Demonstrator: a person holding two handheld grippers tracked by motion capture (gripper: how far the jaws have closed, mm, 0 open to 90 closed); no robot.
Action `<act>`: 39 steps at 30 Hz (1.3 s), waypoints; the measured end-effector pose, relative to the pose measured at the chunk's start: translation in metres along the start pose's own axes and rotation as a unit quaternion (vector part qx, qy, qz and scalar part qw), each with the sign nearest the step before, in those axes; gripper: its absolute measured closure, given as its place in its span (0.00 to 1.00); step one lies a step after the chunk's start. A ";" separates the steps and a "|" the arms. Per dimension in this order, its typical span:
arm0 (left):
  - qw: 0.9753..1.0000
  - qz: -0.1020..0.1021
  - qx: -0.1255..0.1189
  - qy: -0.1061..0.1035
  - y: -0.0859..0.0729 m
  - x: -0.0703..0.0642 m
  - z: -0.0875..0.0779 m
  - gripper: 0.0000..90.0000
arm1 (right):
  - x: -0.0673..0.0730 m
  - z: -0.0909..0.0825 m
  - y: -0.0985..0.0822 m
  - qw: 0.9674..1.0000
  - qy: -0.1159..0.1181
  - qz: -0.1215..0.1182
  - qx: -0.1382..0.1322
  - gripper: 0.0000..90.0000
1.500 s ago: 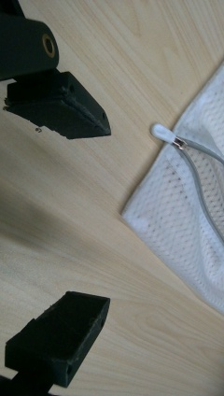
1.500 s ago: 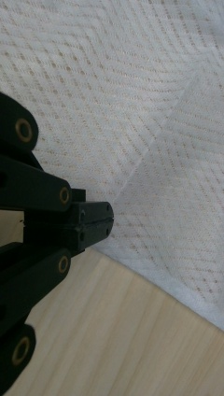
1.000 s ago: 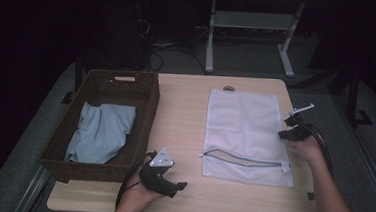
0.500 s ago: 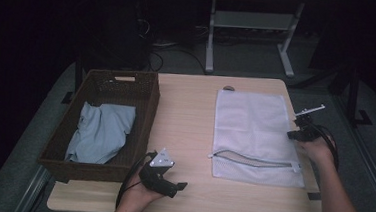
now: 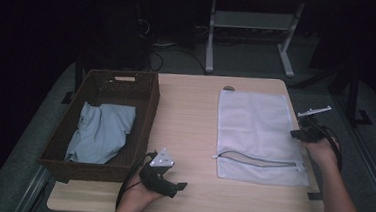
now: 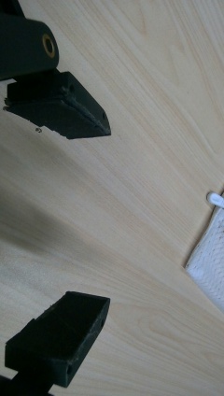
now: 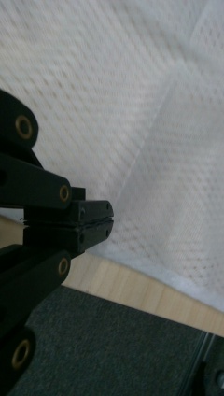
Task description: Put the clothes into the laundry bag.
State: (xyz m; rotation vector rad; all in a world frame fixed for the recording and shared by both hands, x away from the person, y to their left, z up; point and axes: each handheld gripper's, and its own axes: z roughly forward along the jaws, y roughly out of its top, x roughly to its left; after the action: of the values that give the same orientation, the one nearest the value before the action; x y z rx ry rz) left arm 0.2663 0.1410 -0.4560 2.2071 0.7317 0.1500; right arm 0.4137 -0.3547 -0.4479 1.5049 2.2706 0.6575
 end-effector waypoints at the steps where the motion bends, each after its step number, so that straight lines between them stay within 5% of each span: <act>1: 1.000 0.000 0.000 0.000 0.000 0.000 0.000 0.16 | 0.002 -0.003 -0.001 1.000 0.003 -0.002 -0.006 0.95; 9: 1.000 0.001 0.001 -0.001 0.000 -0.001 0.000 0.16 | 0.015 -0.024 -0.010 0.999 0.030 -0.008 -0.039 0.79; 19: 1.000 0.001 0.001 -0.001 0.000 -0.001 0.000 0.16 | 0.043 -0.048 -0.028 0.996 0.048 -0.021 -0.067 0.48; 30: 1.000 0.003 0.003 -0.001 0.000 -0.001 0.000 0.16 | 0.077 -0.069 -0.050 0.993 0.063 -0.057 -0.085 0.33; 39: 1.000 0.001 0.004 -0.003 0.000 -0.002 0.001 0.16 | 0.112 -0.081 -0.063 0.987 0.097 -0.074 -0.100 0.19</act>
State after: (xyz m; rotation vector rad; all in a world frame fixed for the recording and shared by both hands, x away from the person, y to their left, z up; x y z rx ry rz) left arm 0.2649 0.1396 -0.4565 2.2156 0.7280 0.1428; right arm 0.2804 -0.2874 -0.4178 1.2111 2.3473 0.9929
